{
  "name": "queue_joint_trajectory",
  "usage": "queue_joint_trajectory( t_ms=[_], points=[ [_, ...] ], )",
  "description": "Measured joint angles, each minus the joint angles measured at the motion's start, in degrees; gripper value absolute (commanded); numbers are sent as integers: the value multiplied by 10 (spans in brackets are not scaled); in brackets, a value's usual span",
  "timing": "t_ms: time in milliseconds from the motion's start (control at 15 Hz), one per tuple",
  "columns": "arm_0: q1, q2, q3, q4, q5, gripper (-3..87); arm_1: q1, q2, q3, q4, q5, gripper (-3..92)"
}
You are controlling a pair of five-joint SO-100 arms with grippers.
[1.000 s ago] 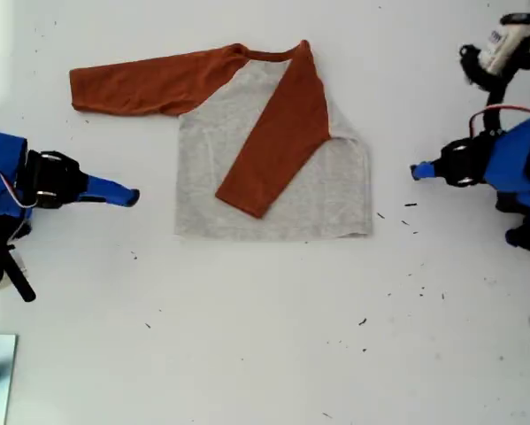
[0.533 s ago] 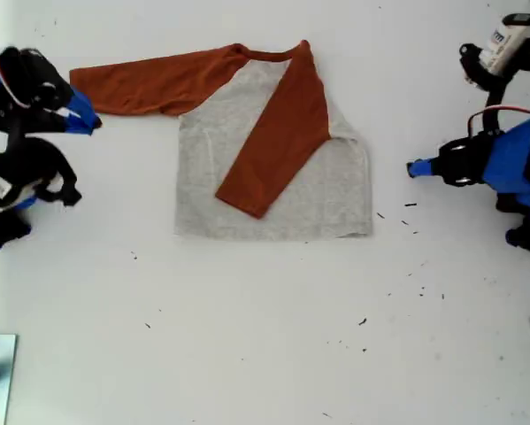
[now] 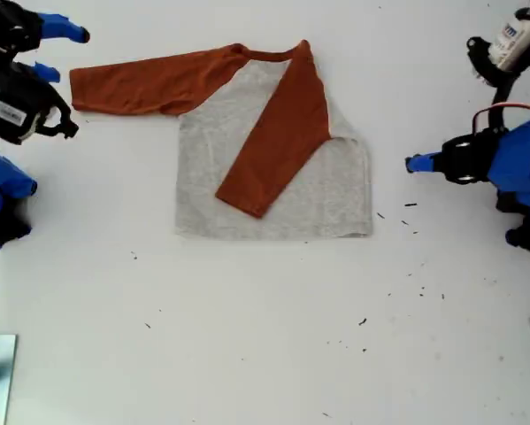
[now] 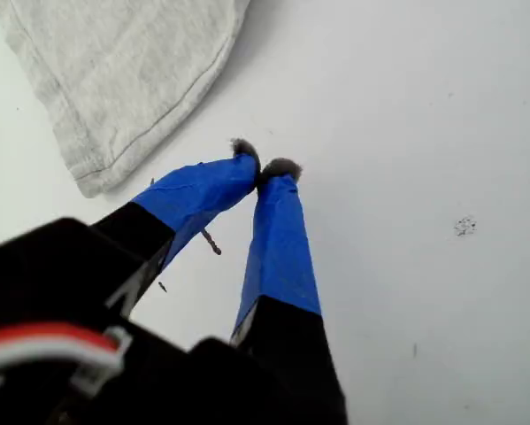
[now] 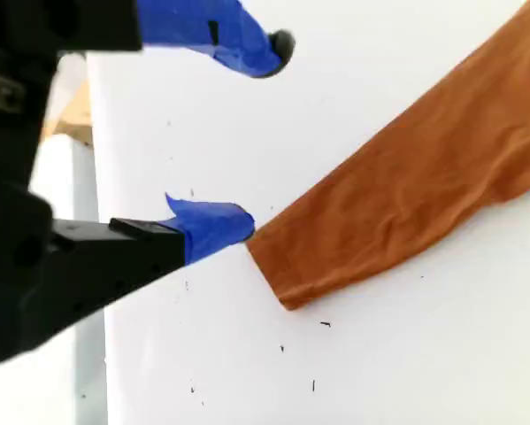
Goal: Fold t shirt
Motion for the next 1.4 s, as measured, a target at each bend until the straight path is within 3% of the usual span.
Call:
queue_joint_trajectory(
  t_ms=[200, 533, 600, 667, 733, 867, 1000, 1200, 1333, 1400],
  points=[
    [-89, -28, 142, -126, 27, 228, 0, 2, 0, 0, 0, 35],
    [-137, -258, 189, -313, 45, 206, -4, 6, 0, 0, 0, 35],
    [-136, -287, 187, -337, 47, 172, -8, 6, 0, 0, 0, 35],
    [-136, -322, 181, -355, 53, 52, -10, 6, 0, 0, 0, 35],
    [-136, -342, 173, -367, 63, -3, -10, 6, 0, 0, 0, 35],
    [-135, -349, 152, -368, 72, -3, -10, 6, 0, 0, 0, 35],
    [-99, -293, 122, -323, 66, -3, -10, 6, 0, 0, 0, 35],
    [38, -247, -31, -221, 4, -3, -10, 6, 0, 0, 0, 35],
    [188, -347, -217, -194, -29, -3, -10, 6, 0, 0, 0, 35],
    [261, -421, -332, -192, -22, 150, -10, 6, 0, 0, 0, 35]
  ],
)
